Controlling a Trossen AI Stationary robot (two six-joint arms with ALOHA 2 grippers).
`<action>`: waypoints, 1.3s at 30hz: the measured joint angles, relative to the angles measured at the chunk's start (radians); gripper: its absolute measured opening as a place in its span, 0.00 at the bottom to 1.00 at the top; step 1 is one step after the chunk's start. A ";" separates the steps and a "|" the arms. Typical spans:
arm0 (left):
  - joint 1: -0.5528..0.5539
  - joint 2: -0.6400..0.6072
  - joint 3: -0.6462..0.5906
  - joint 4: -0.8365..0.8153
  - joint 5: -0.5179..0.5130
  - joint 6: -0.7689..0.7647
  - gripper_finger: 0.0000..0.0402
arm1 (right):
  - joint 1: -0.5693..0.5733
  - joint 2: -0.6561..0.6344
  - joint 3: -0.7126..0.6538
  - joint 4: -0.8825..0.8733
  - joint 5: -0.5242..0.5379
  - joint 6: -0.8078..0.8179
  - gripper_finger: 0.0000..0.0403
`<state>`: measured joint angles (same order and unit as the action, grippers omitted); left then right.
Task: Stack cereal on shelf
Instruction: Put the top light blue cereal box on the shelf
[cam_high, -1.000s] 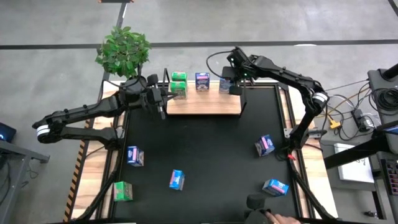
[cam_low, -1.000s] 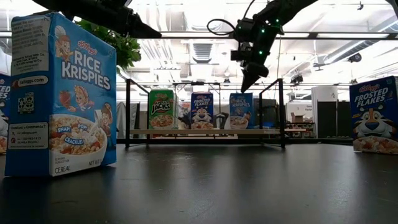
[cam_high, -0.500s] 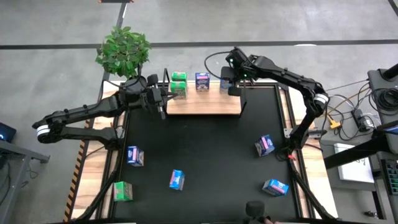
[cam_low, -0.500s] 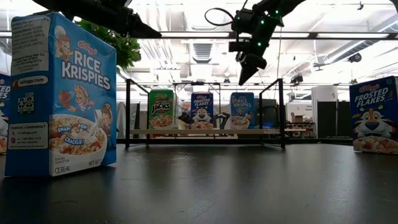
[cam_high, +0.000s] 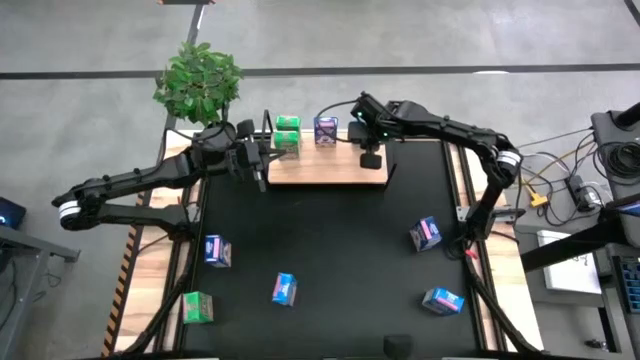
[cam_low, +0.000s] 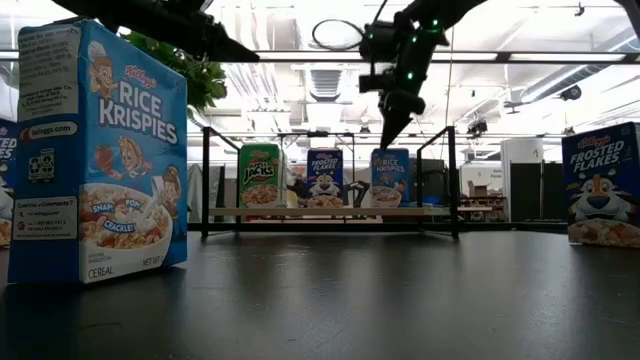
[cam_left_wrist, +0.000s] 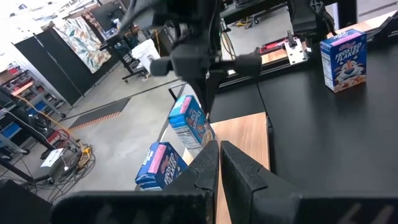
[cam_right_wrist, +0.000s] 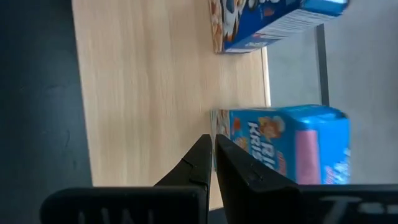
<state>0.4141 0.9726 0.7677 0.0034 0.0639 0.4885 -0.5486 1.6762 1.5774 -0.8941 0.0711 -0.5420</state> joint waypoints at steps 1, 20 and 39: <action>0.000 0.000 0.000 0.000 0.000 0.000 0.00 | 0.000 0.011 -0.005 0.010 0.002 -0.001 0.03; 0.000 0.000 0.000 -0.004 0.000 0.000 0.00 | 0.006 0.114 -0.025 0.074 0.245 -0.024 0.03; 0.000 0.000 0.000 -0.006 0.000 0.000 0.00 | 0.005 0.114 -0.027 0.081 0.273 -0.049 0.03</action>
<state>0.4138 0.9726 0.7677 -0.0024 0.0635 0.4885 -0.5434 1.7905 1.5505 -0.8130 0.3442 -0.5909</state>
